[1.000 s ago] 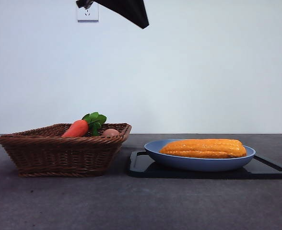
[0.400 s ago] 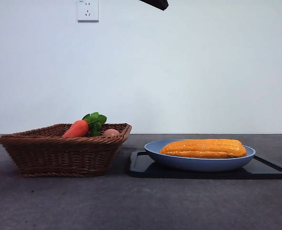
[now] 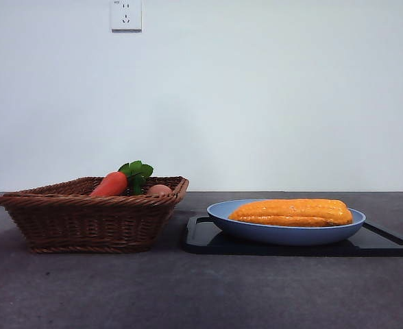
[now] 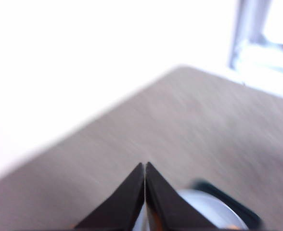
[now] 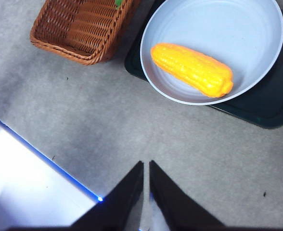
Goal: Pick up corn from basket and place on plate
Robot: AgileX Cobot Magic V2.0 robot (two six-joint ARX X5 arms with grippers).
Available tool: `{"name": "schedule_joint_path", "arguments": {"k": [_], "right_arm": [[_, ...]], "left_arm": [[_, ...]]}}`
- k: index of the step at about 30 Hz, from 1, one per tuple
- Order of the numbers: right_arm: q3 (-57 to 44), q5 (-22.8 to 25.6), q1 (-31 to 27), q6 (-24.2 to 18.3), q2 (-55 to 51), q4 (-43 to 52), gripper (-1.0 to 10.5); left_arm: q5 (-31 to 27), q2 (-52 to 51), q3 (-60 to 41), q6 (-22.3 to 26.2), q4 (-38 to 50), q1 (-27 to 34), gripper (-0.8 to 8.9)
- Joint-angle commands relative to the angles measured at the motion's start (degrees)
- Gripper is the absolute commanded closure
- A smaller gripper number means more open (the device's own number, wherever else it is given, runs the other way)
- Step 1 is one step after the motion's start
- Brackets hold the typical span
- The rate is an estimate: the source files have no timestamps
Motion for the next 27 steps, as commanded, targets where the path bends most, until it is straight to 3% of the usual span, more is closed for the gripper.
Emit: {"name": "schedule_joint_path", "arguments": {"k": [1,7,14,27], "right_arm": [[1.1,-0.2,0.2,-0.4,0.5,0.5,9.4],[1.1,-0.2,0.2,-0.4,0.5,0.6,9.4],[1.1,-0.2,0.2,-0.4,0.5,2.1,9.4],[1.1,-0.2,0.2,-0.4,0.5,3.8,9.4]], "left_arm": [[-0.2,-4.2,-5.6,0.3,5.3,4.2,8.07],[-0.2,-19.5,-26.4,-2.8,18.3,15.2,8.07],[-0.2,-37.3,-49.7,-3.3,25.1,27.1,8.07],[-0.5,-60.8,-77.8,-6.4,25.6,32.0,8.07]]}}
